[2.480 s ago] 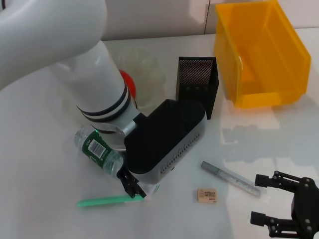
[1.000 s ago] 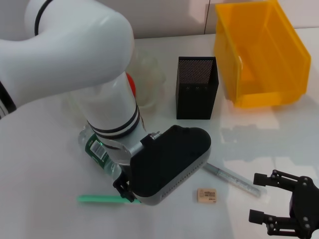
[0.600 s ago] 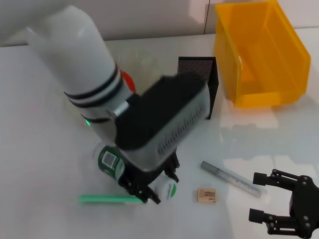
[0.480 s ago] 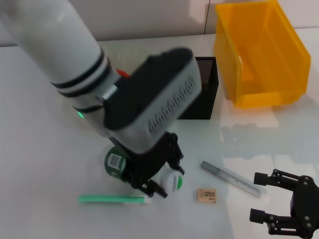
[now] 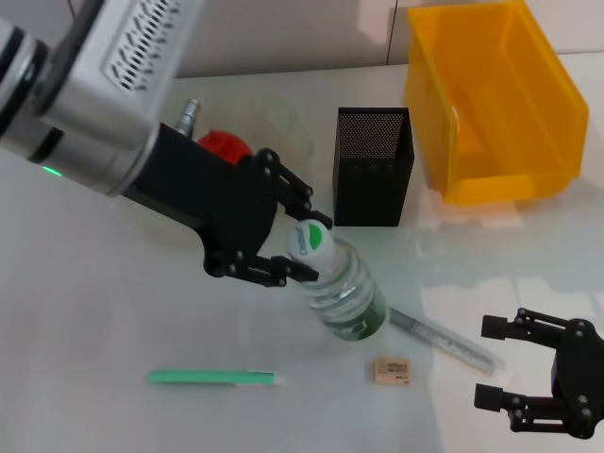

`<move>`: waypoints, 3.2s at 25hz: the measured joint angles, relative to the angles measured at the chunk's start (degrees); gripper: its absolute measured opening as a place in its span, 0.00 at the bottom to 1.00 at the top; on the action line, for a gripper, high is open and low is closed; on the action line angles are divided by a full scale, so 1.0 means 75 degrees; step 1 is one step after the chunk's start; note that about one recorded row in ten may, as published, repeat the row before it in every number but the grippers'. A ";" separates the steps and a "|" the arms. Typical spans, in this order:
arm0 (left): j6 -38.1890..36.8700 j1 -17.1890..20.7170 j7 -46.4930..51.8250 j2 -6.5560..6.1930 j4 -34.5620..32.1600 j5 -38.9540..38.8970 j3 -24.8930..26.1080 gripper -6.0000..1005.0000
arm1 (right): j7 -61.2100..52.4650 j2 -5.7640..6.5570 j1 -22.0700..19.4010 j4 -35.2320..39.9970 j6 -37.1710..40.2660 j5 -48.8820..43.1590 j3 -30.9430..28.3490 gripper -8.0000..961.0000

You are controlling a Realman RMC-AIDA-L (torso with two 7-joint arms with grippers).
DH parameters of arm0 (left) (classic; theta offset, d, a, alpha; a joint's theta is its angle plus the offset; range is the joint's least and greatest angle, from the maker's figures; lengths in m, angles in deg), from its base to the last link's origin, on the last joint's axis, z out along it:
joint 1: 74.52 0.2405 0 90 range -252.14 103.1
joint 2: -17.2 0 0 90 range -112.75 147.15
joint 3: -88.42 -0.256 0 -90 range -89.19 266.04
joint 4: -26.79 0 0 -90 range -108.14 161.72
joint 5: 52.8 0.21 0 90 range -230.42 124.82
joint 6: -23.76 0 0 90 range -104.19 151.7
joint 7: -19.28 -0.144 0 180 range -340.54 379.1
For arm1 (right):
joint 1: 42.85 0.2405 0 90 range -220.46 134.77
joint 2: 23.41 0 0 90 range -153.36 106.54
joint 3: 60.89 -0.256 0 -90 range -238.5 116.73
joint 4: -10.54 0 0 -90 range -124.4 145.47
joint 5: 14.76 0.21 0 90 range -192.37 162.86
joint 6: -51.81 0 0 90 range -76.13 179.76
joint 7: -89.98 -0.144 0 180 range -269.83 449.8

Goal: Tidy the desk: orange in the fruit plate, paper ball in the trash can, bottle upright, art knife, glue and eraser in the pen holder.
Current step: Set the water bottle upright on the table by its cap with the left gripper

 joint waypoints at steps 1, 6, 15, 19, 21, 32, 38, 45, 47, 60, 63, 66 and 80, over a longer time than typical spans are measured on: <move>0.0000 0.0000 0.0000 0.0000 0.0000 0.0000 0.0000 0.45 | 0.0000 0.0000 0.0000 0.0000 0.0000 0.0000 0.0000 0.86; -0.0017 0.0352 0.0076 -0.0004 -0.0007 -0.0216 0.0631 0.45 | -0.0001 0.0018 0.0213 0.0003 0.0007 0.0000 0.0009 0.86; -0.0443 0.0823 0.0566 -0.0032 -0.0347 -0.0379 0.1359 0.45 | -0.0106 0.0031 0.0568 0.0003 0.0009 -0.0077 0.0037 0.86; -0.0441 0.0857 0.0686 -0.0033 -0.0367 -0.0382 0.1429 0.45 | -0.0106 0.0029 0.0583 0.0003 0.0009 -0.0099 0.0038 0.85; -0.0434 0.0995 0.0952 -0.0042 -0.0372 -0.0384 0.1754 0.45 | -0.0107 0.0019 0.0584 0.0003 0.0009 -0.0107 0.0038 0.85; -0.0584 0.1367 0.1072 -0.0051 -0.0310 -0.0409 0.2615 0.45 | -0.0107 0.0008 0.0527 0.0003 0.0079 -0.0118 -0.0002 0.85; -0.0346 0.1459 0.0989 -0.0063 -0.0201 -0.0356 0.2741 0.45 | -0.0107 0.0006 0.0549 0.0003 0.0079 -0.0118 0.0013 0.85; -0.0038 0.1468 0.0905 -0.0143 0.0025 -0.0293 0.2765 0.45 | -0.0106 0.0017 0.0559 0.0003 0.0079 -0.0118 -0.0007 0.85; 0.0026 0.1468 0.0887 -0.0152 0.0088 -0.0291 0.2767 0.45 | -0.0104 0.0018 0.0556 0.0003 0.0078 -0.0117 -0.0013 0.85; 0.0283 0.1590 0.0845 -0.0105 0.0295 -0.0270 0.2702 0.45 | -0.0064 0.0021 0.0499 0.0003 0.0078 -0.0117 -0.0021 0.85; 0.0287 0.1621 0.0844 -0.0093 0.0296 -0.0267 0.2699 0.45 | -0.0063 0.0020 0.0500 0.0003 0.0077 -0.0117 -0.0020 0.85; 0.0306 0.1693 0.0844 -0.0084 0.0296 -0.0267 0.2707 0.45 | -0.0065 0.0021 0.0507 0.0003 0.0078 -0.0117 -0.0020 0.85; 0.0473 0.1808 0.0899 -0.0023 0.0296 -0.0357 0.2755 0.47 | -0.0086 0.0031 0.0526 0.0002 0.0078 -0.0117 0.0004 0.85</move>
